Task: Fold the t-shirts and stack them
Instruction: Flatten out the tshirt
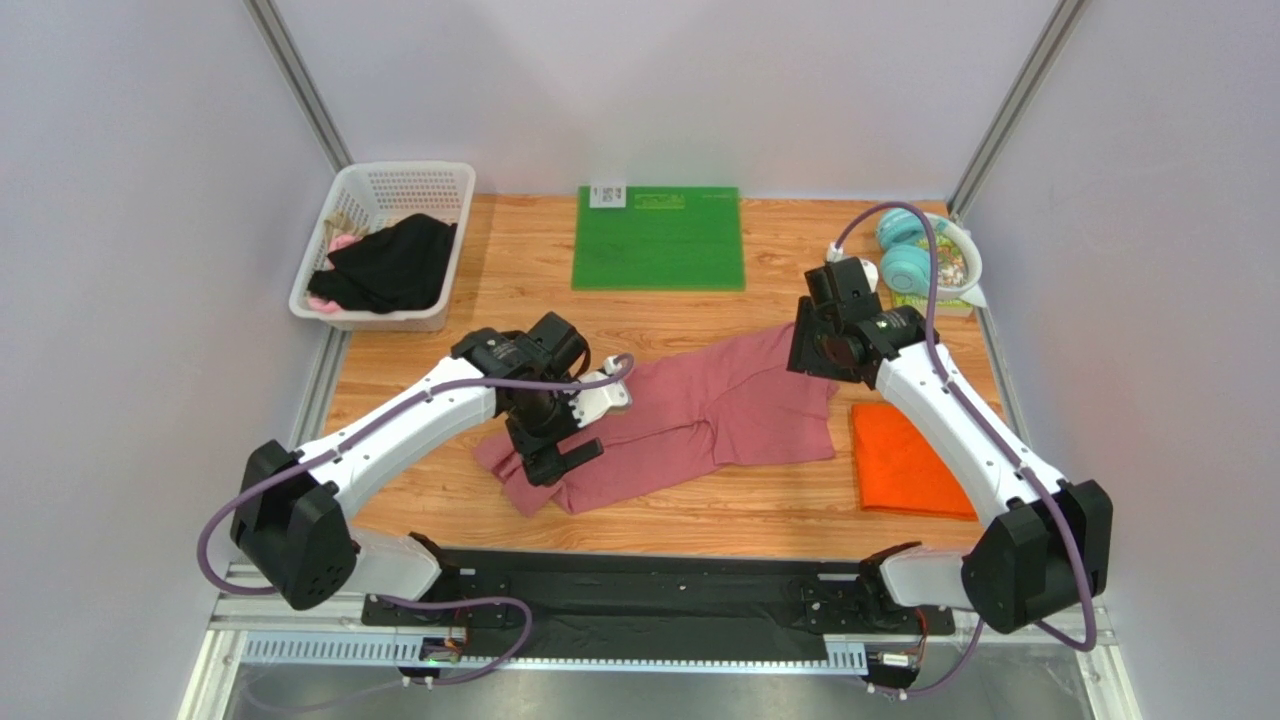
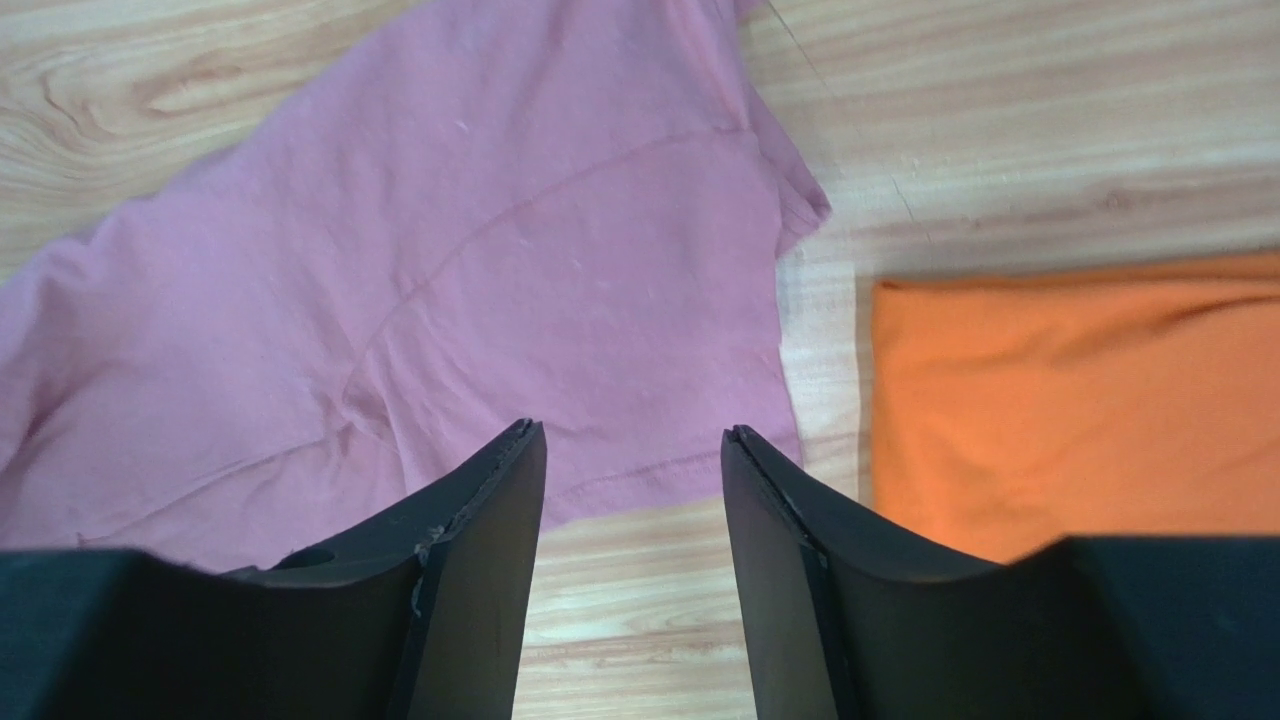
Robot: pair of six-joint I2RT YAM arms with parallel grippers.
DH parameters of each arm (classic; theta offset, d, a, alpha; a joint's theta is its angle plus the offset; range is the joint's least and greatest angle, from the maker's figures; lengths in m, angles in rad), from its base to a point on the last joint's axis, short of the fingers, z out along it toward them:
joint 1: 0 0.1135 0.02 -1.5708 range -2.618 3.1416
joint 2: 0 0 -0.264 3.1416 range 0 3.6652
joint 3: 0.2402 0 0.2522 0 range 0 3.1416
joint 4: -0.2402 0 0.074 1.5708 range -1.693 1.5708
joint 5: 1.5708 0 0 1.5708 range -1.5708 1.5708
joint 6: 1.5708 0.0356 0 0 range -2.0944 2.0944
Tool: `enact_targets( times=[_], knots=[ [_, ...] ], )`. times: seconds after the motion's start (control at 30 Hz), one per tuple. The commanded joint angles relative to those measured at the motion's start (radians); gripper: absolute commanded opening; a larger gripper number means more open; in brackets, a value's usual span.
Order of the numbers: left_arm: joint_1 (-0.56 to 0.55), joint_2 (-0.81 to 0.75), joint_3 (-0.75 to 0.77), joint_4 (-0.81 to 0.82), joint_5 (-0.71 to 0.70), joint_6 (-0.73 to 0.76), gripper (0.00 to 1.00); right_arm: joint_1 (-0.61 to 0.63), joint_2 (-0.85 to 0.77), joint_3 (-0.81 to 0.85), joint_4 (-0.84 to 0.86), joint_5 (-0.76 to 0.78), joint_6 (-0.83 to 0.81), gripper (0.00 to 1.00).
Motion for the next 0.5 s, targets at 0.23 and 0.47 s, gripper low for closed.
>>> enact_targets(
  times=[0.23,0.47],
  knots=[
    [0.069,0.06,-0.07,0.112,-0.064,0.018,0.96,-0.004,-0.053,-0.166,-0.079,0.064,0.15,0.53],
    [0.154,0.069,-0.033,0.119,-0.041,0.035,0.96,-0.001,-0.072,-0.281,-0.076,0.012,0.247,0.52]
  ],
)
